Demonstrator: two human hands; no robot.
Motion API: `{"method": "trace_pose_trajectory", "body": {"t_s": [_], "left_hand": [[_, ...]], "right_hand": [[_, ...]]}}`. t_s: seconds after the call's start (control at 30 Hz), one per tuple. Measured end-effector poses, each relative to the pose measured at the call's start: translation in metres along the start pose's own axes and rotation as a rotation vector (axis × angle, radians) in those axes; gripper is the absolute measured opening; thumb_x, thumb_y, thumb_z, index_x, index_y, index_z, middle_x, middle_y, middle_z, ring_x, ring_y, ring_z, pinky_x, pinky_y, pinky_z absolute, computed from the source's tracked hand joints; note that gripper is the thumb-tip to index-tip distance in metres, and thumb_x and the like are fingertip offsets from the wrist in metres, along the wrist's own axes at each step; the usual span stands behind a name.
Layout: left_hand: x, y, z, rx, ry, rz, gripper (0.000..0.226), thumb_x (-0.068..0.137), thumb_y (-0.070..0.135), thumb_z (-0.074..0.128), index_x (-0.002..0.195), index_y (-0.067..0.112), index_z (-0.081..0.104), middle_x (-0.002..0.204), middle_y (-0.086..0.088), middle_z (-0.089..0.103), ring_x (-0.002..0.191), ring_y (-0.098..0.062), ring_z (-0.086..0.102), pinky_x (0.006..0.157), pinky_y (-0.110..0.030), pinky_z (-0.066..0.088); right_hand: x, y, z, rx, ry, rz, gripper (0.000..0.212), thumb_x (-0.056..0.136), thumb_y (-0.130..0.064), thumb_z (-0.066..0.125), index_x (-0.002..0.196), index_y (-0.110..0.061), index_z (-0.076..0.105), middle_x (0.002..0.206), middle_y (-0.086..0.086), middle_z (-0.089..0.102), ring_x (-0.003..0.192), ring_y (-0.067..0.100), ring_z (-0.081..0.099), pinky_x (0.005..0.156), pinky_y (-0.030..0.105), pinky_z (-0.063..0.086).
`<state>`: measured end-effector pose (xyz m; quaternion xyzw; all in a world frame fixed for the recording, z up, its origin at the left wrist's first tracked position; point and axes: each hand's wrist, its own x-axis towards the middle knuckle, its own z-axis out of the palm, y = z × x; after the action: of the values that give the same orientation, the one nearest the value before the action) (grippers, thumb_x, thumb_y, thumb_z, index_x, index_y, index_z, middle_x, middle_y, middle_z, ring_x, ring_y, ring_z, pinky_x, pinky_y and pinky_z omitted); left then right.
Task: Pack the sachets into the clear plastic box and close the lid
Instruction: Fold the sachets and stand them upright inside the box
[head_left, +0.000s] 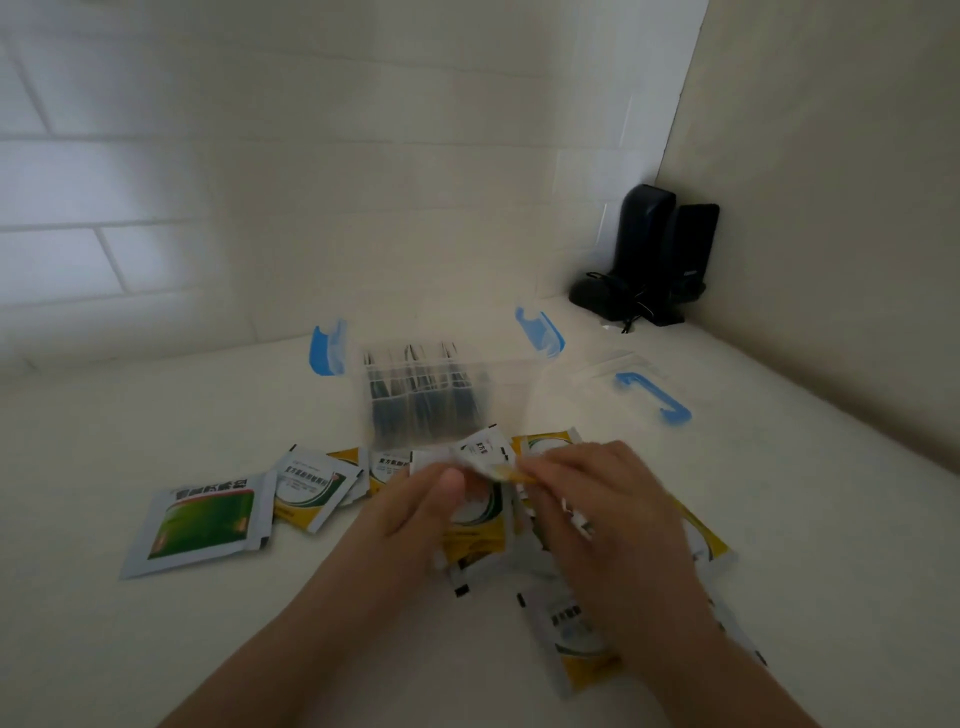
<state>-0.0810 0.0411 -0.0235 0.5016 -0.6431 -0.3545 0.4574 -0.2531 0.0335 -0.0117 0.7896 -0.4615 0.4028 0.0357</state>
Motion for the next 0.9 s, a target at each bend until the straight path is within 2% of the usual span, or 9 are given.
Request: {"method": "trace_pose_trajectory", "body": {"t_s": [0.07, 0.2, 0.27, 0.33, 0.47, 0.6, 0.67, 0.8, 0.9], "left_hand": [[-0.002, 0.006, 0.000, -0.125, 0.043, -0.042, 0.033, 0.076, 0.046, 0.036, 0.063, 0.066, 0.059, 0.071, 0.049, 0.057, 0.075, 0.031, 0.049, 0.059, 0.010, 0.033], [0.003, -0.001, -0.005, -0.103, 0.000, -0.025, 0.021, 0.088, 0.025, 0.049, 0.084, 0.040, 0.064, 0.086, 0.009, 0.069, 0.080, 0.010, 0.061, 0.063, -0.002, 0.044], [0.005, -0.005, -0.007, -0.049, 0.000, -0.003, 0.021, 0.090, 0.019, 0.050, 0.088, 0.038, 0.059, 0.091, 0.008, 0.067, 0.082, 0.009, 0.061, 0.064, -0.002, 0.045], [0.004, -0.006, -0.008, -0.032, -0.024, 0.039, 0.022, 0.089, 0.017, 0.051, 0.092, 0.039, 0.056, 0.091, 0.013, 0.067, 0.086, 0.008, 0.060, 0.068, -0.004, 0.046], [0.000, -0.001, -0.015, -0.081, -0.148, 0.120, 0.051, 0.088, 0.006, 0.051, 0.112, 0.049, 0.036, 0.095, 0.024, 0.061, 0.088, -0.003, 0.064, 0.070, -0.016, 0.053], [-0.002, 0.001, -0.031, -0.028, -0.188, 0.018, 0.060, 0.086, 0.006, 0.055, 0.113, 0.054, 0.030, 0.102, 0.006, 0.064, 0.095, -0.008, 0.065, 0.081, -0.028, 0.057], [-0.005, 0.002, -0.040, 0.029, -0.180, 0.000, 0.057, 0.085, 0.003, 0.056, 0.113, 0.047, 0.034, 0.104, 0.005, 0.064, 0.096, -0.005, 0.063, 0.080, -0.021, 0.055], [-0.018, -0.006, -0.040, 0.033, -0.053, -0.060, 0.061, 0.075, -0.014, 0.055, 0.110, 0.034, 0.039, 0.100, 0.004, 0.064, 0.094, -0.002, 0.062, 0.077, -0.009, 0.049], [-0.028, -0.009, -0.034, -0.020, 0.013, -0.086, 0.062, 0.076, -0.016, 0.053, 0.105, 0.036, 0.036, 0.100, 0.003, 0.061, 0.091, -0.010, 0.063, 0.083, -0.022, 0.050]], "right_hand": [[-0.002, -0.013, 0.007, -0.010, -0.127, -0.077, 0.031, 0.083, -0.034, 0.048, 0.100, -0.020, 0.069, 0.093, -0.003, 0.068, 0.085, 0.012, 0.057, 0.075, 0.023, 0.049], [-0.002, -0.019, 0.013, 0.015, -0.221, -0.095, 0.031, 0.077, -0.039, 0.052, 0.102, -0.027, 0.065, 0.101, -0.006, 0.063, 0.095, 0.009, 0.051, 0.083, 0.023, 0.046], [-0.001, -0.017, 0.013, 0.159, -0.170, 0.046, 0.034, 0.073, -0.039, 0.060, 0.106, -0.032, 0.058, 0.105, -0.011, 0.056, 0.100, 0.008, 0.050, 0.088, 0.024, 0.044], [0.000, -0.012, 0.011, 0.324, -0.149, 0.210, 0.045, 0.072, -0.040, 0.066, 0.108, -0.049, 0.040, 0.108, -0.024, 0.046, 0.102, 0.000, 0.049, 0.086, 0.015, 0.045], [-0.003, -0.008, 0.012, 0.622, -0.315, 0.400, 0.074, 0.072, -0.030, 0.073, 0.113, -0.067, 0.022, 0.106, -0.030, 0.052, 0.098, -0.014, 0.055, 0.073, 0.003, 0.048], [-0.006, -0.026, 0.017, 0.493, -0.380, 0.254, 0.061, 0.077, -0.027, 0.069, 0.110, -0.060, 0.029, 0.094, -0.033, 0.052, 0.087, -0.017, 0.057, 0.070, 0.000, 0.046], [-0.006, -0.035, 0.022, 0.424, -0.382, 0.189, 0.054, 0.079, -0.030, 0.065, 0.103, -0.062, 0.028, 0.096, -0.034, 0.048, 0.085, -0.014, 0.053, 0.074, -0.001, 0.041], [-0.006, -0.048, 0.044, 0.454, -0.491, 0.231, 0.057, 0.067, -0.052, 0.060, 0.112, -0.056, 0.025, 0.113, -0.031, 0.041, 0.102, -0.010, 0.041, 0.088, 0.000, 0.029], [-0.013, -0.049, 0.055, 0.349, -0.568, 0.160, 0.057, 0.073, -0.043, 0.066, 0.094, -0.070, 0.019, 0.101, -0.035, 0.038, 0.093, -0.014, 0.038, 0.078, -0.002, 0.027]]}}
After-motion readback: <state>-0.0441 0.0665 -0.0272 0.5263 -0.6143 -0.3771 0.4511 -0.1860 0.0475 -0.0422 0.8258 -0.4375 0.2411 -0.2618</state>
